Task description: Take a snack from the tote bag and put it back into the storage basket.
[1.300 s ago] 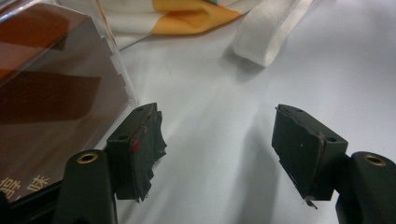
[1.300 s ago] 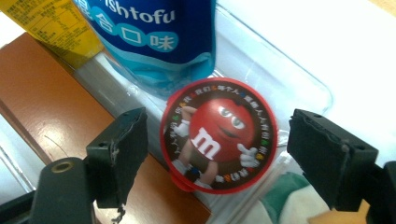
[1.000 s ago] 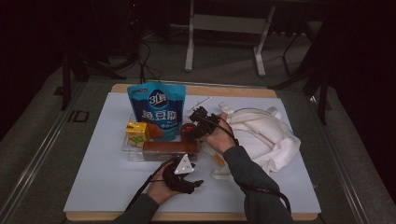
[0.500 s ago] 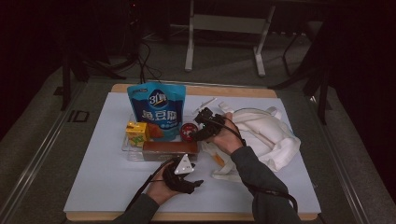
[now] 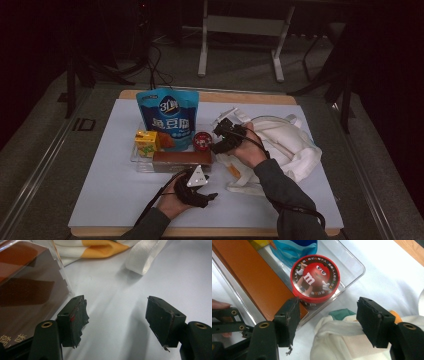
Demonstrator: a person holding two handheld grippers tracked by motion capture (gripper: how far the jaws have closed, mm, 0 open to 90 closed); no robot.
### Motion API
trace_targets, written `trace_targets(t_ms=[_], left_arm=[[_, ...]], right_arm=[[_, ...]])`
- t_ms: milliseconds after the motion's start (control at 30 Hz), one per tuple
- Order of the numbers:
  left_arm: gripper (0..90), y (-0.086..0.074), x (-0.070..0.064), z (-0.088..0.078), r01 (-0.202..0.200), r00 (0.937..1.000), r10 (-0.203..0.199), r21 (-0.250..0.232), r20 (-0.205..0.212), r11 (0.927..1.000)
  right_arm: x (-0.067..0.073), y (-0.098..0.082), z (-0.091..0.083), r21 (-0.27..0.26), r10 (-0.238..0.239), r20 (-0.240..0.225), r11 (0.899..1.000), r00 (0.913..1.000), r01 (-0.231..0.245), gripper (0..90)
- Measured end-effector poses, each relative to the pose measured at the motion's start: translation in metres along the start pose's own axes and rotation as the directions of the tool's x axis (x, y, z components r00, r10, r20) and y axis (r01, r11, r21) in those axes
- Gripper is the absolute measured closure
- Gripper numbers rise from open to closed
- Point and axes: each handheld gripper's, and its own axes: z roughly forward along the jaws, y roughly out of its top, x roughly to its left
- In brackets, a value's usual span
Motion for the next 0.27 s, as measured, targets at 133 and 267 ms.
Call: trace_targets(t_ms=[133, 267], left_arm=[[32.5, 0.000, 0.000, 0.000, 0.003, 1.0000, -0.003, -0.002, 0.000, 1.0000], [32.5, 0.000, 0.000, 0.000, 0.004, 1.0000, -0.004, -0.001, -0.001, 1.0000]], right_arm=[[-0.001, -0.002, -0.005, -0.010, -0.002, -0.003, 1.000, 1.0000, 0.002, 36.3], [-0.003, -0.004, -0.013, -0.029, -0.003, -0.007, 1.000, 1.0000, 0.003, 36.6]])
